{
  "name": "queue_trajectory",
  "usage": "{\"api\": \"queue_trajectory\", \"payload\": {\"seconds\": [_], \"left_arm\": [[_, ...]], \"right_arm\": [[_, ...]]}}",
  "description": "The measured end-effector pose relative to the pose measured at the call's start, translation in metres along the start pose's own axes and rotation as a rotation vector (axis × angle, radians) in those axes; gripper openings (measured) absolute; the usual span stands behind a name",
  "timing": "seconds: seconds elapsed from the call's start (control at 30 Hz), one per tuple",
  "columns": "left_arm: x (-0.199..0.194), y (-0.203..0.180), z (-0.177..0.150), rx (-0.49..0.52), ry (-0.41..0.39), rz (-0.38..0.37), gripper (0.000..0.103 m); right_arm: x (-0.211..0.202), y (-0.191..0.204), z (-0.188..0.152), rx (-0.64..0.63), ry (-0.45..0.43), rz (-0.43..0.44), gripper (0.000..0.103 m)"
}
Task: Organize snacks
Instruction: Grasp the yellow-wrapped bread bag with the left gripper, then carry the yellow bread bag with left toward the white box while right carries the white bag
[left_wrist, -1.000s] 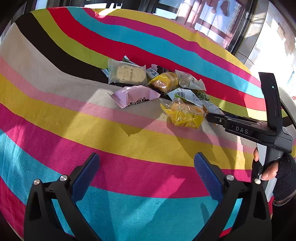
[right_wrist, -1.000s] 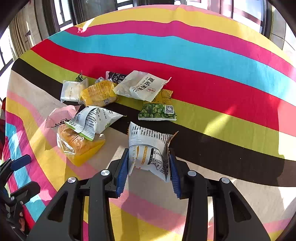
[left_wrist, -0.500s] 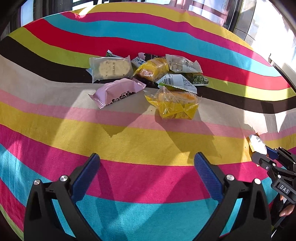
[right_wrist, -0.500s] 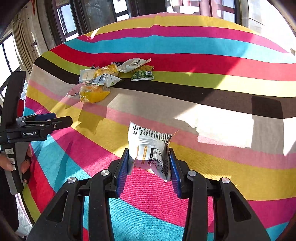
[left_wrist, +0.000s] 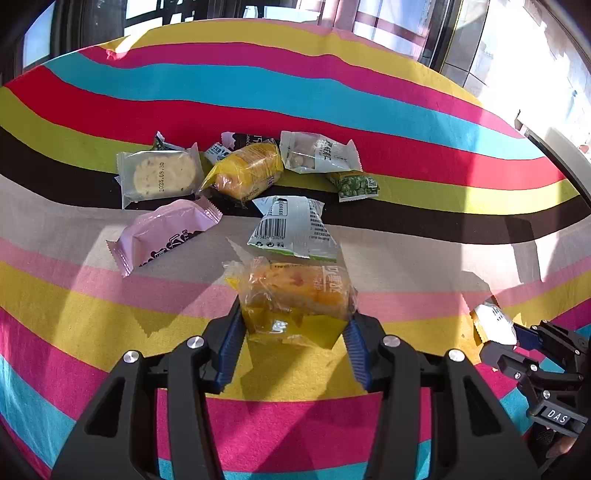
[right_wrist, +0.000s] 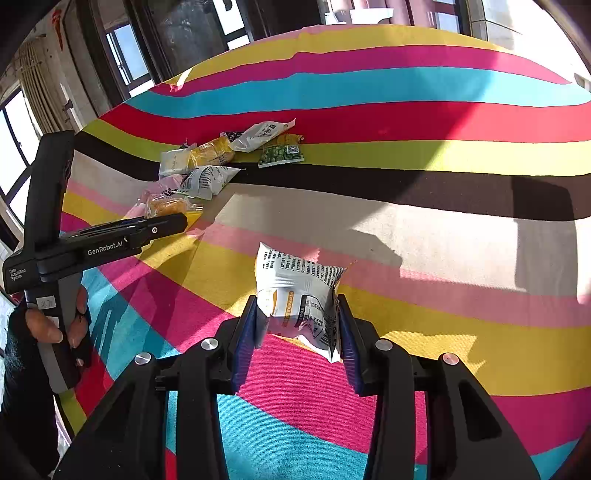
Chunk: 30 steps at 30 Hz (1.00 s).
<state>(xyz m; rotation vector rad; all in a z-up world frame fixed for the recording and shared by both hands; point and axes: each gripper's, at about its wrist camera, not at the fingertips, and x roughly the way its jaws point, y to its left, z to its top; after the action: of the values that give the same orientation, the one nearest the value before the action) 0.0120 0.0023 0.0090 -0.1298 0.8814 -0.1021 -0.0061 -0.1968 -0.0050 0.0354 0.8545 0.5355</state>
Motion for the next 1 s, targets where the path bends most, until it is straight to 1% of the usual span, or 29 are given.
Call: {"api": "queue_trajectory", "payload": {"seconds": [0.1, 0.2, 0.23, 0.27, 0.33, 0.4, 0.5, 0.6, 0.77, 0.83, 0.9, 1.0], "left_arm": [[-0.027, 0.008, -0.029, -0.013, -0.022, -0.018, 0.049], [-0.038, 0.025, -0.042, -0.076, -0.028, -0.060, 0.049], [-0.039, 0.028, -0.041, -0.095, -0.032, -0.077, 0.049], [-0.038, 0.026, -0.040, -0.099, -0.035, -0.078, 0.049], [-0.036, 0.018, -0.038, -0.073, -0.032, -0.053, 0.049], [-0.033, 0.014, -0.036, -0.063, -0.029, -0.051, 0.049], [-0.034, 0.020, -0.038, -0.089, -0.034, -0.082, 0.049], [-0.035, 0.022, -0.038, -0.092, -0.035, -0.086, 0.050], [-0.034, 0.022, -0.038, -0.091, -0.034, -0.083, 0.050], [-0.034, 0.024, -0.038, -0.101, -0.032, -0.086, 0.050], [-0.037, 0.030, -0.038, -0.146, -0.032, -0.092, 0.050], [-0.043, 0.042, -0.042, -0.217, -0.039, -0.119, 0.050]], "right_arm": [[0.000, 0.000, 0.000, -0.001, 0.000, 0.000, 0.040], [0.000, 0.000, 0.000, -0.003, 0.000, 0.000, 0.040], [0.000, 0.000, 0.000, -0.002, -0.001, 0.000, 0.040], [0.000, 0.000, 0.000, 0.000, -0.001, -0.001, 0.040], [0.000, 0.000, 0.000, 0.007, -0.003, -0.003, 0.040], [0.000, -0.002, 0.000, 0.016, -0.005, -0.002, 0.040], [-0.001, -0.004, 0.000, 0.030, -0.007, 0.008, 0.040], [0.000, -0.004, 0.000, 0.029, -0.007, 0.008, 0.040], [-0.001, 0.001, 0.001, 0.010, -0.004, -0.030, 0.040], [-0.004, 0.005, -0.001, 0.028, -0.009, -0.050, 0.040], [-0.011, 0.010, -0.005, 0.073, -0.024, 0.015, 0.040], [-0.027, 0.027, -0.012, 0.081, -0.066, 0.038, 0.040]]}}
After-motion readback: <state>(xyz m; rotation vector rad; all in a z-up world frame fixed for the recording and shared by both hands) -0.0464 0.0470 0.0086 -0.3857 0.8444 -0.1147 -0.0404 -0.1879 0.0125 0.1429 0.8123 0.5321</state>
